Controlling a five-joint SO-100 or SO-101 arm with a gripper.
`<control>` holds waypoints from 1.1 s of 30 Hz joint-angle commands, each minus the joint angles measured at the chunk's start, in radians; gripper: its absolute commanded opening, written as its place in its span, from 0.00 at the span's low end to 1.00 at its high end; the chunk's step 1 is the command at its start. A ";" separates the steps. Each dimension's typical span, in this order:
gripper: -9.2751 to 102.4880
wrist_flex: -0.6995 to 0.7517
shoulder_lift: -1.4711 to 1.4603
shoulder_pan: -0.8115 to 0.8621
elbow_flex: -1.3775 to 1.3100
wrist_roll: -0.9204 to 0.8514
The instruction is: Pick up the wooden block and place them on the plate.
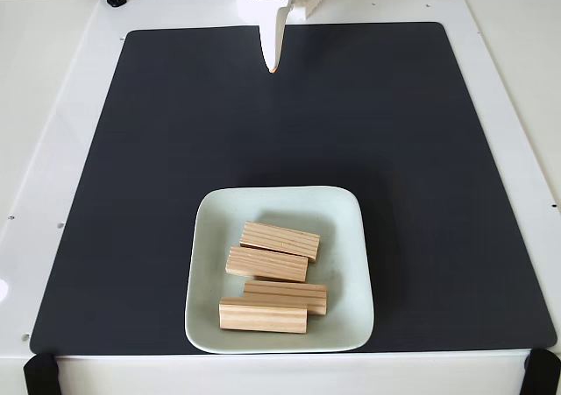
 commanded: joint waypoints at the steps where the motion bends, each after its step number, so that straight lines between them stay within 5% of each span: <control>1: 0.08 -0.002 0.003 0.000 -0.044 0.006; 33: 0.08 -0.002 0.000 -0.009 -0.052 -0.003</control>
